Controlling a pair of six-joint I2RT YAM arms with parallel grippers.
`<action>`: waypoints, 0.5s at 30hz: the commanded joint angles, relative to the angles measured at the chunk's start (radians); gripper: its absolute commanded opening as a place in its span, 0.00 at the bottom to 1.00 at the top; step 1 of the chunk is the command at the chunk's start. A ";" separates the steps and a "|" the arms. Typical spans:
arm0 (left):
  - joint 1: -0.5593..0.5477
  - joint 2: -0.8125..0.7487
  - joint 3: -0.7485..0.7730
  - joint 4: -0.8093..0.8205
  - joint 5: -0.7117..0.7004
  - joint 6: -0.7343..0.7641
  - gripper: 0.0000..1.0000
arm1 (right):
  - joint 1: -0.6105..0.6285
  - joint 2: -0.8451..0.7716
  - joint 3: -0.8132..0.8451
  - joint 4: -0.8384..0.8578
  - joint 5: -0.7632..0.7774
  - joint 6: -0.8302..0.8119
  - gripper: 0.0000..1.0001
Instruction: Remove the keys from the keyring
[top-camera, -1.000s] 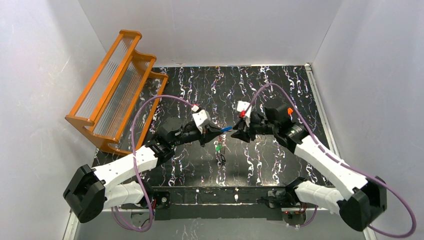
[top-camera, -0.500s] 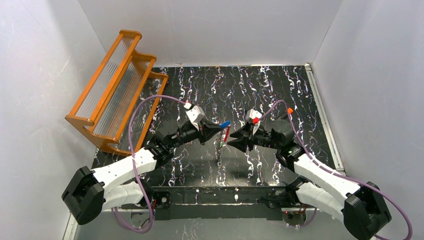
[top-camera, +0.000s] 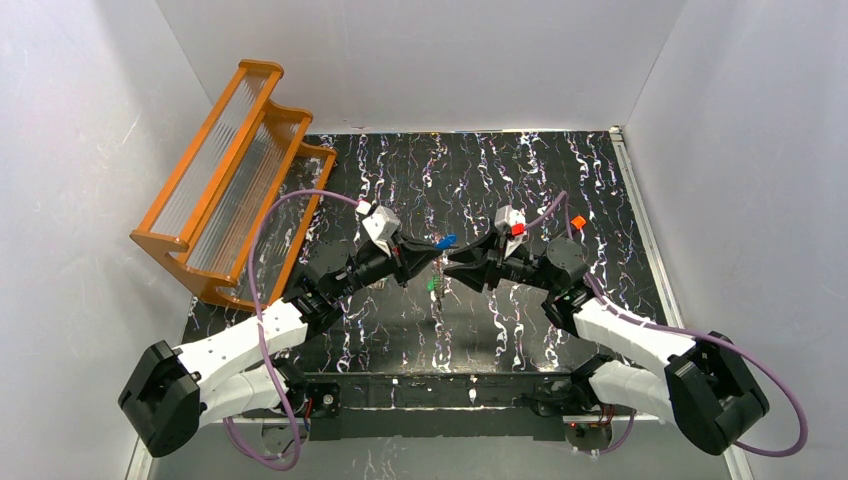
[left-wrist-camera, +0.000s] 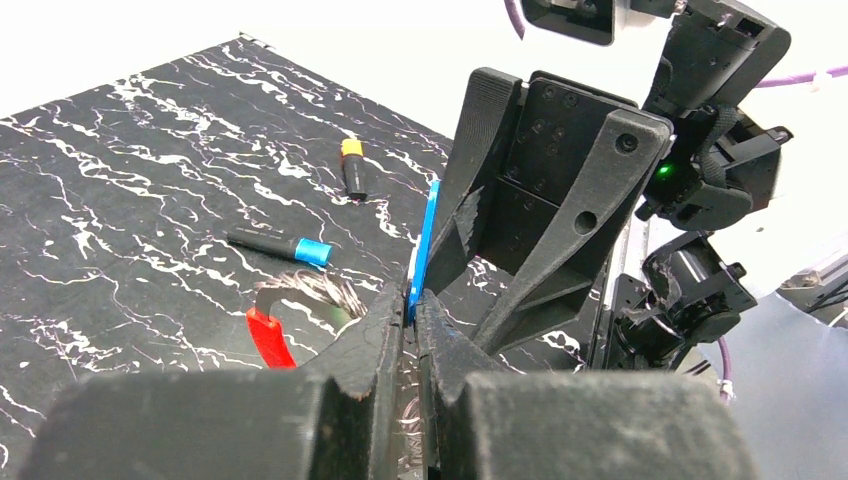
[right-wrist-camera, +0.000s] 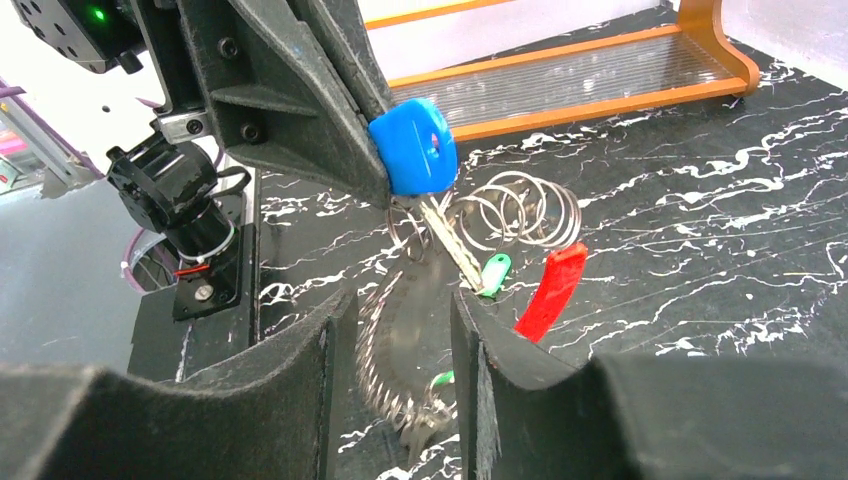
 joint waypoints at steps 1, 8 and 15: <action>0.002 -0.004 0.033 0.045 0.039 -0.013 0.00 | 0.006 0.026 0.018 0.154 -0.009 0.018 0.46; 0.002 -0.004 0.032 0.045 0.062 -0.013 0.00 | 0.007 0.086 0.051 0.221 -0.057 0.034 0.44; 0.002 -0.006 0.027 0.044 0.064 -0.009 0.00 | 0.007 0.111 0.057 0.272 -0.076 0.060 0.42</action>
